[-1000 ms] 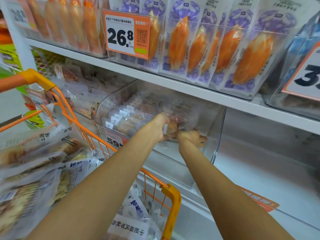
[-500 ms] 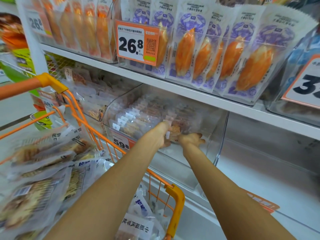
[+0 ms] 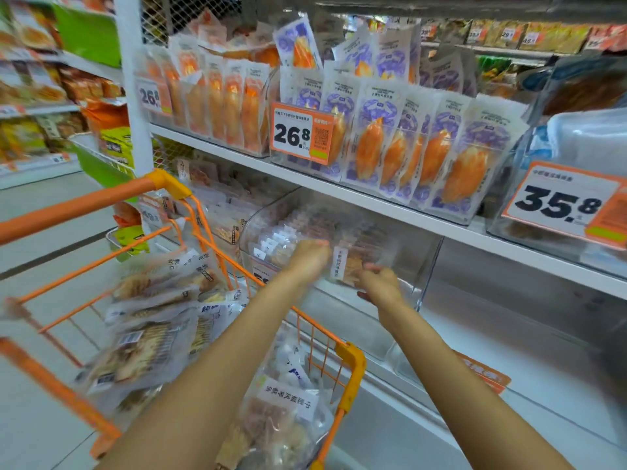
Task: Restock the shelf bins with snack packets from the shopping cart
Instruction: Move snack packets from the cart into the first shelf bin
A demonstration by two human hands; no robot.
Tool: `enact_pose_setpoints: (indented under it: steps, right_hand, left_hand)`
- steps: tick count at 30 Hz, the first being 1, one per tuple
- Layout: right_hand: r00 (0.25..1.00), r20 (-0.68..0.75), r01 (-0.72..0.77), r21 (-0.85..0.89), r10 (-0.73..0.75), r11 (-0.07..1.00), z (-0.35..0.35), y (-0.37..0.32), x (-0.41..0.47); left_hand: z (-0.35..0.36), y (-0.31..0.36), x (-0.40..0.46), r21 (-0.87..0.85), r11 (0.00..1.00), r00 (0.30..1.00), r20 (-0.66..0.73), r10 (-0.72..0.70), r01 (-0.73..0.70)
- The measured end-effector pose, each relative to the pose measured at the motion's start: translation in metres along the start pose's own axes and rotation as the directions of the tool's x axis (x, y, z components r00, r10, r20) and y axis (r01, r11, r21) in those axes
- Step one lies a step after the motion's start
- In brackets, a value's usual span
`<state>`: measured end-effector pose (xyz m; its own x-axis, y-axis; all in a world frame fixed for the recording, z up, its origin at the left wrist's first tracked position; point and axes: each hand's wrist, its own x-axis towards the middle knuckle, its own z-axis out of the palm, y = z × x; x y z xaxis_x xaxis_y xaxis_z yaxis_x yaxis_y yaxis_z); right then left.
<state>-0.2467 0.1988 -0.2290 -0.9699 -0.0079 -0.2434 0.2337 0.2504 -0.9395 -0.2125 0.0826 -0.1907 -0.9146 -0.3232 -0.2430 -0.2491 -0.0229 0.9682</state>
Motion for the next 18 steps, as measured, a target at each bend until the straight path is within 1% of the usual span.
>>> enact_pose_setpoints:
  steps: [2, 3, 5, 7, 8, 9, 11, 12, 13, 15, 16, 17, 18]
  right_hand:
    - [0.984, 0.168, 0.055, 0.043, -0.062, 0.998, -0.002, -0.006, -0.018]
    - [0.969, 0.229, 0.087, 0.055, -0.097, 0.995, -0.001, -0.009, -0.028]
    - [0.938, 0.308, 0.142, 0.068, -0.156, 0.988, 0.006, -0.013, -0.048]
    - [0.911, 0.354, 0.215, 0.032, -0.212, 0.976, 0.023, -0.015, -0.065]
    - [0.893, 0.378, 0.257, 0.019, -0.245, 0.966, 0.036, -0.015, -0.072]
    - [0.868, 0.411, 0.301, 0.013, -0.280, 0.954, 0.048, -0.014, -0.079]
    - [0.795, 0.502, 0.403, -0.019, -0.340, 0.915, 0.074, -0.010, -0.091]
    - [0.745, 0.561, 0.472, -0.061, -0.361, 0.880, 0.086, -0.007, -0.096]
    - [0.688, 0.623, 0.550, -0.115, -0.371, 0.827, 0.097, -0.002, -0.098]
    - [0.558, 0.756, 0.711, -0.221, -0.343, 0.668, 0.114, 0.013, -0.098]
    - [0.502, 0.812, 0.763, -0.254, -0.298, 0.594, 0.120, 0.022, -0.098]
    - [0.466, 0.849, 0.795, -0.279, -0.248, 0.538, 0.126, 0.032, -0.097]
    - [0.449, 0.867, 0.816, -0.300, -0.216, 0.493, 0.129, 0.041, -0.098]
  left_hand:
    - [-0.023, -0.002, -0.025, 0.036, 0.995, 0.994, -0.038, 0.100, -0.098]
    - [-0.037, -0.007, -0.039, 0.059, 0.989, 0.988, -0.056, 0.141, -0.138]
    - [-0.068, -0.019, -0.062, 0.123, 0.971, 0.969, -0.113, 0.219, -0.205]
    - [-0.103, -0.037, -0.080, 0.217, 0.946, 0.938, -0.198, 0.285, -0.241]
    - [-0.119, -0.048, -0.088, 0.289, 0.929, 0.918, -0.251, 0.307, -0.231]
    - [-0.134, -0.058, -0.096, 0.392, 0.900, 0.896, -0.306, 0.321, -0.189]
    - [-0.153, -0.075, -0.111, 0.573, 0.817, 0.836, -0.415, 0.359, -0.066]
    - [-0.158, -0.081, -0.117, 0.632, 0.775, 0.805, -0.447, 0.391, -0.026]
    - [-0.160, -0.087, -0.120, 0.681, 0.732, 0.784, -0.449, 0.429, -0.010]
    - [-0.163, -0.091, -0.121, 0.757, 0.653, 0.768, -0.429, 0.475, 0.020]
    - [-0.166, -0.090, -0.121, 0.780, 0.623, 0.753, -0.446, 0.485, 0.061]
    - [-0.170, -0.090, -0.121, 0.790, 0.604, 0.734, -0.470, 0.490, 0.103]
    - [-0.174, -0.088, -0.123, 0.793, 0.595, 0.725, -0.485, 0.489, 0.129]
